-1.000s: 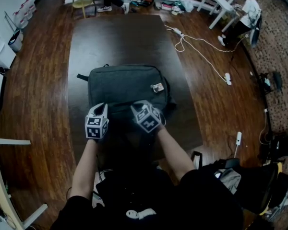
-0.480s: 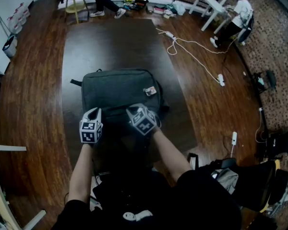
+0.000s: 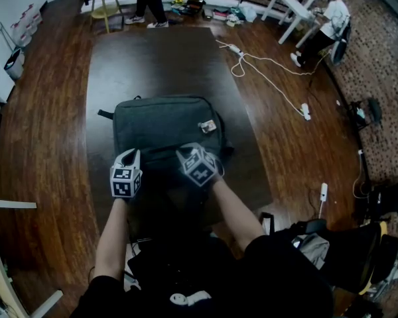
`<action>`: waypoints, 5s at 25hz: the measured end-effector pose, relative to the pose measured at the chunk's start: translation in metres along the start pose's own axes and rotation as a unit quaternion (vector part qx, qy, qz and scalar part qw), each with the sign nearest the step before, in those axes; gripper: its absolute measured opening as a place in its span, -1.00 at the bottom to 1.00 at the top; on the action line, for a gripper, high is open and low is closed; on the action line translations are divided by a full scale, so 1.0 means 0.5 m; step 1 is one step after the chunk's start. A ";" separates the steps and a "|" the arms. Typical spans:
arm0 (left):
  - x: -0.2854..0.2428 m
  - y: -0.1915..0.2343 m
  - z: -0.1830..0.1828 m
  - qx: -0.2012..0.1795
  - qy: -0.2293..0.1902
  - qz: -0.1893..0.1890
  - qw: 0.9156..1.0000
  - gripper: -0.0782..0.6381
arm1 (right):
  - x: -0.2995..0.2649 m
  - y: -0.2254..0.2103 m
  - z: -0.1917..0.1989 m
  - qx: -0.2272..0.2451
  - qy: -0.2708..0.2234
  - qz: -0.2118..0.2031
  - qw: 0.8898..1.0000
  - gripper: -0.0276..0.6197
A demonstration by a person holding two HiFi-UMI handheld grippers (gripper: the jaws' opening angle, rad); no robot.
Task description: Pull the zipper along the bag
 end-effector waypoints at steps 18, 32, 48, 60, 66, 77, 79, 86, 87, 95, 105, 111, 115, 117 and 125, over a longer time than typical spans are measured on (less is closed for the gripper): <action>0.000 0.003 0.006 -0.002 0.000 0.001 1.000 -0.78 | 0.011 -0.012 0.007 0.015 0.005 0.003 1.000 -0.85; 0.003 0.001 0.007 0.002 0.002 0.006 1.000 -0.78 | 0.016 -0.023 0.026 0.002 0.010 0.011 1.000 -0.85; 0.011 -0.003 0.005 0.001 -0.002 0.006 1.000 -0.78 | 0.030 -0.033 0.041 0.003 0.010 0.011 1.000 -0.85; 0.000 0.002 0.005 0.000 0.000 0.007 1.000 -0.78 | 0.026 -0.059 0.055 -0.002 0.014 0.018 1.000 -0.85; 0.002 -0.001 0.005 0.002 0.003 0.008 1.000 -0.78 | 0.034 -0.070 0.051 -0.005 0.006 0.015 1.000 -0.84; -0.001 -0.001 0.001 0.002 0.002 0.009 1.000 -0.78 | 0.033 -0.086 0.070 -0.012 0.013 0.016 1.000 -0.84; -0.002 0.001 0.002 0.001 0.001 0.009 1.000 -0.78 | 0.035 -0.089 0.066 -0.010 0.011 0.019 1.000 -0.84; 0.001 0.001 0.002 0.001 0.003 0.009 1.000 -0.78 | 0.032 -0.095 0.080 -0.020 0.017 0.017 0.999 -0.84; 0.002 0.002 0.002 0.001 0.003 0.009 1.000 -0.78 | 0.032 -0.095 0.078 -0.020 0.016 0.017 1.000 -0.84; 0.001 0.001 0.005 0.000 0.004 0.008 1.000 -0.78 | 0.029 -0.102 0.098 -0.031 0.020 0.014 0.999 -0.84; 0.002 0.000 0.003 0.003 0.003 0.011 1.000 -0.78 | 0.030 -0.108 0.101 -0.026 0.017 0.007 0.999 -0.84; 0.002 -0.001 0.003 0.002 0.003 0.010 1.000 -0.78 | 0.031 -0.110 0.101 -0.018 0.020 0.003 1.000 -0.84; 0.001 0.001 0.008 0.001 0.003 0.008 1.000 -0.78 | 0.033 -0.113 0.096 -0.011 0.015 0.007 1.000 -0.84; 0.000 -0.001 0.007 0.002 0.002 0.009 1.000 -0.78 | 0.034 -0.116 0.098 -0.013 0.015 0.007 1.000 -0.84; 0.008 0.010 0.005 -0.002 0.005 0.005 1.000 -0.78 | 0.028 -0.113 0.091 -0.013 0.019 0.008 1.000 -0.84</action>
Point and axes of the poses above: the fingertips, and each gripper's own axes: x backward along the fingers, y to its left, z out of its underside, the point moved 4 cm from there along x, backward along the fingers
